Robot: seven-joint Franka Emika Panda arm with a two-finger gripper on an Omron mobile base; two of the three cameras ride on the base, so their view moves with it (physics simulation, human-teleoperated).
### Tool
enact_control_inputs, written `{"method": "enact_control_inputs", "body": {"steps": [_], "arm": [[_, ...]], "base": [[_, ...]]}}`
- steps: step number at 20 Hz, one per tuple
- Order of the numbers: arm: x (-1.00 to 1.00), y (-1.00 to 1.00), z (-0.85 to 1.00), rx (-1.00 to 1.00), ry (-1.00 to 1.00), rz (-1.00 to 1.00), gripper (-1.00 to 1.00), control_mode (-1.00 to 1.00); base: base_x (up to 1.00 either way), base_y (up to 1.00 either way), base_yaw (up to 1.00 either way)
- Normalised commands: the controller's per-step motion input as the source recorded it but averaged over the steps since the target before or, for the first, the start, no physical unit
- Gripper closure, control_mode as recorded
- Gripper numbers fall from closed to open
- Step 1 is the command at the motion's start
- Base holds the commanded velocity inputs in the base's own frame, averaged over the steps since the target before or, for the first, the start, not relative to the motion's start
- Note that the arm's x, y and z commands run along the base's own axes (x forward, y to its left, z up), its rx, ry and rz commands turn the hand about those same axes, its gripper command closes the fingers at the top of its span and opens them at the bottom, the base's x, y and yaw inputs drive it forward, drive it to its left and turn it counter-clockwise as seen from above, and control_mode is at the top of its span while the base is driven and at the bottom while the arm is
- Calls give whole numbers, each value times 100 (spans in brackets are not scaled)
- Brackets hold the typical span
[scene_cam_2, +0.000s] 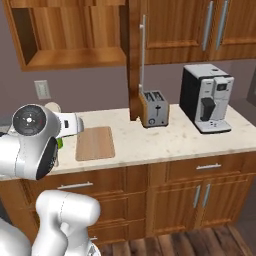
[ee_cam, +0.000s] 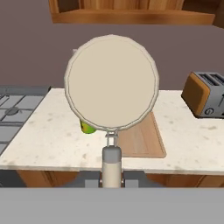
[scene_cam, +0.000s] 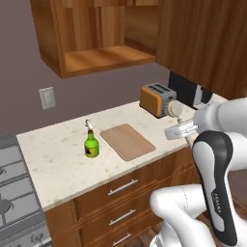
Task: Grab the spray bottle from the cabinet, then place it next to the cutting board for sanitizing. Then grab the dish brush from the countertop next to the sink and place it next to the cutting board.
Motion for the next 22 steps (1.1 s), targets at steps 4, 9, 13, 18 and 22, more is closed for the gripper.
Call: {"method": "enact_control_inputs", "body": {"steps": [4,9,13,18,22], "arm": [[0,0,0,0,0,0,100,100],[0,0,0,0,0,0,100,100],[0,0,0,0,0,0,100,100],[0,0,0,0,0,0,100,100],[0,0,0,0,0,0,100,100]], "base": [[14,-58,0],[49,2,0],[69,-8,4],[60,-3,15],[57,-13,27]]}}
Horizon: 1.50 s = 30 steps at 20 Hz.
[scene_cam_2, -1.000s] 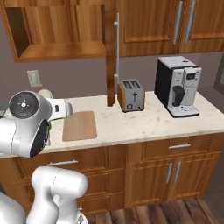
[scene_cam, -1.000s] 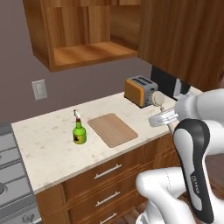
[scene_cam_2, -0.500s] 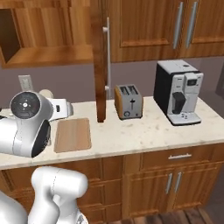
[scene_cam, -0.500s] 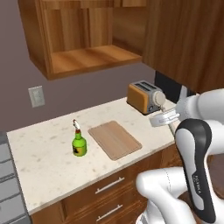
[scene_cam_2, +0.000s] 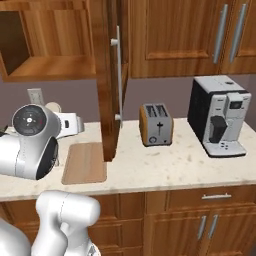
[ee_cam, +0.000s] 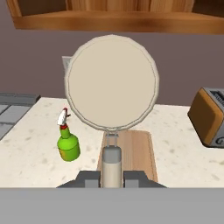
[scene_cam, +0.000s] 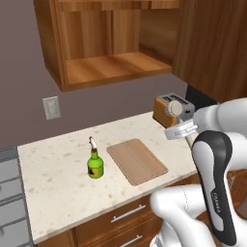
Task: Grab the spray bottle from the cabinet, then place it next to the cutting board for sanitizing. Then grab the dish brush from the countertop next to the sink and place it next to the cutting board.
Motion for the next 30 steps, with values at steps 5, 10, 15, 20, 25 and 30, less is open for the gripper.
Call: {"method": "enact_control_inputs", "body": {"steps": [5,10,15,20,25,30], "arm": [[0,0,0,0,0,0,100,100],[6,4,0,-1,0,2,100,-100],[15,22,0,-8,0,-2,100,-100],[33,0,-5,-7,0,-15,100,-100],[50,-4,-16,-9,2,-17,100,-100],[48,-33,-27,-7,7,-5,100,-100]], "base": [[33,-9,25],[23,-3,17],[0,0,0],[0,0,0],[0,0,0],[0,0,0]]}}
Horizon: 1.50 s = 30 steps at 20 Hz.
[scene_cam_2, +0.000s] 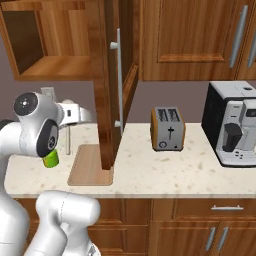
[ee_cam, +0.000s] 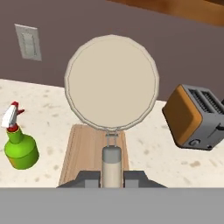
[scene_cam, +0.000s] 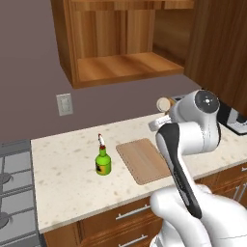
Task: Grab the spray bottle from the cabinet, then place it next to the cutting board for sanitizing. Then grab the dish brush from the countertop next to the sink and place it next to the cutting board.
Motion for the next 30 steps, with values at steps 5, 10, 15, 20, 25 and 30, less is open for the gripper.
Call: {"method": "enact_control_inputs", "body": {"steps": [5,10,15,20,25,30], "arm": [[14,-56,-30,-1,13,0,100,-100],[2,-40,-41,-1,16,0,100,-100],[5,-25,-44,-2,19,0,100,-100],[3,-18,-25,0,16,0,100,-100],[19,-7,-22,0,8,0,100,-100],[28,-9,-30,0,4,0,100,-100]], "base": [[0,0,0],[0,0,0],[0,0,0],[0,0,0],[0,0,0],[0,0,0]]}}
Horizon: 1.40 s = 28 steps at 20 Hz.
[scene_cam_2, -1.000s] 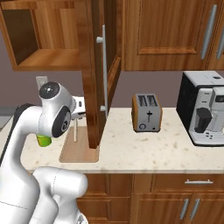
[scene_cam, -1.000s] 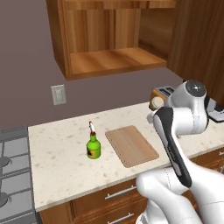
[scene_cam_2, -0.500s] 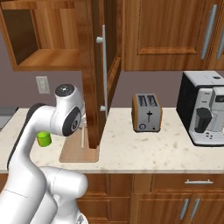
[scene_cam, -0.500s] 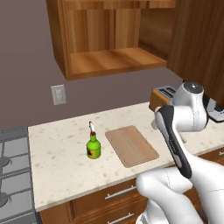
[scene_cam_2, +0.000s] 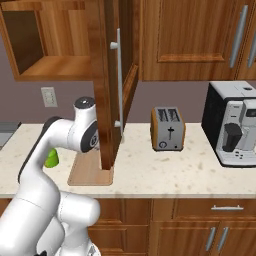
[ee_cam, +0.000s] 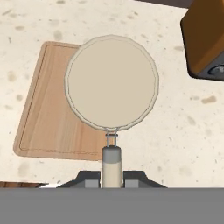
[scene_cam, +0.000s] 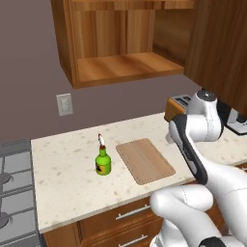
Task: Grab the spray bottle from the cabinet, then place it next to the cutting board for sanitizing. Then grab the dish brush from the countertop next to the sink and place it next to the cutting board.
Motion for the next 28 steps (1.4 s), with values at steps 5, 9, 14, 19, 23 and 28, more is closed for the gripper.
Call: {"method": "enact_control_inputs", "body": {"steps": [5,9,14,19,23,28], "arm": [[27,-15,-29,0,2,0,100,-100],[26,-20,-29,0,2,1,100,-100],[25,-21,-29,0,6,0,100,-100],[25,-3,-40,0,9,1,100,-100],[34,0,-37,0,9,0,100,-100],[29,0,-31,0,7,2,100,-100]], "base": [[0,0,0],[0,0,0],[0,0,0],[0,0,0],[0,0,0],[0,0,0]]}}
